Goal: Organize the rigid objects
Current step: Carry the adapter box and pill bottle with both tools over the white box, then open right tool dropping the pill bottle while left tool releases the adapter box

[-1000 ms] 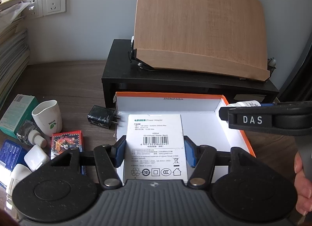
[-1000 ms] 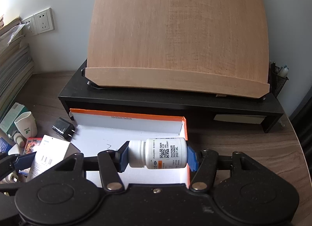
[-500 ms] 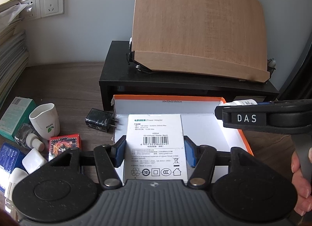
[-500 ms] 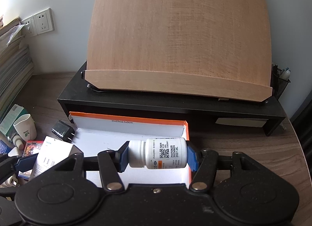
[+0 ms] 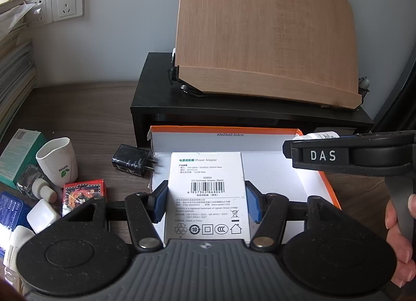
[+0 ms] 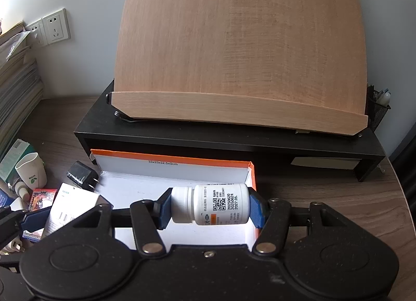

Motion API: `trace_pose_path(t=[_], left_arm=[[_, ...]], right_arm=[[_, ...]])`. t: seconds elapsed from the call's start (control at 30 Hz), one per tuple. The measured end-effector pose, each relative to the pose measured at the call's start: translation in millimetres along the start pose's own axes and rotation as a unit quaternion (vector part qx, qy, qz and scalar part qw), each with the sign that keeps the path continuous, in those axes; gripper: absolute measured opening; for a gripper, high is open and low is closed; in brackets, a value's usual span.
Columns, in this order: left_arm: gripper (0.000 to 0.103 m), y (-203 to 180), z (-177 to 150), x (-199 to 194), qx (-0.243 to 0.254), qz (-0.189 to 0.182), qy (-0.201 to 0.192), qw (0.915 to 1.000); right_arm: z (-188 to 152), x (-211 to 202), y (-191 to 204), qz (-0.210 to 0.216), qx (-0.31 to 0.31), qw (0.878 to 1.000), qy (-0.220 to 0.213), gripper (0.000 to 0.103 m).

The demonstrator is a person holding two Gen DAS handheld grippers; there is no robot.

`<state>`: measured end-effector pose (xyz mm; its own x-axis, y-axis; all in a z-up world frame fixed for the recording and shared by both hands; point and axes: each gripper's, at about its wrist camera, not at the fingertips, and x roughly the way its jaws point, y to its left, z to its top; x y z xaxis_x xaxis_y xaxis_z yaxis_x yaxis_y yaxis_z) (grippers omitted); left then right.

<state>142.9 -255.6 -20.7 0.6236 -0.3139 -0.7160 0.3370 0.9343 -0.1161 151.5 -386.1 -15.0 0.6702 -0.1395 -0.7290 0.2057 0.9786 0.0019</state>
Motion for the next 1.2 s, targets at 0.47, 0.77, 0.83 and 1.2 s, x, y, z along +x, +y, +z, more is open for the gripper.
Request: trace_pose_path(t=[0.47, 0.77, 0.83, 1.2], left_arm=[[0.06, -3, 4, 11, 0.005, 0.001, 0.003, 1.0], [0.06, -6, 7, 16, 0.009, 0.0, 0.004, 1.0], [0.06, -7, 8, 18, 0.01, 0.0, 0.005, 0.9999], [0.06, -10, 8, 22, 0.015, 0.002, 0.005, 0.9999]], right_arm=[[3, 14, -2, 0.001, 0.002, 1.0, 0.008, 0.07], [4, 21, -3, 0.001, 0.003, 1.0, 0.013, 0.07], [4, 23, -3, 0.002, 0.003, 1.0, 0.015, 0.07], [5, 33, -2, 0.004, 0.005, 1.0, 0.019, 0.07]])
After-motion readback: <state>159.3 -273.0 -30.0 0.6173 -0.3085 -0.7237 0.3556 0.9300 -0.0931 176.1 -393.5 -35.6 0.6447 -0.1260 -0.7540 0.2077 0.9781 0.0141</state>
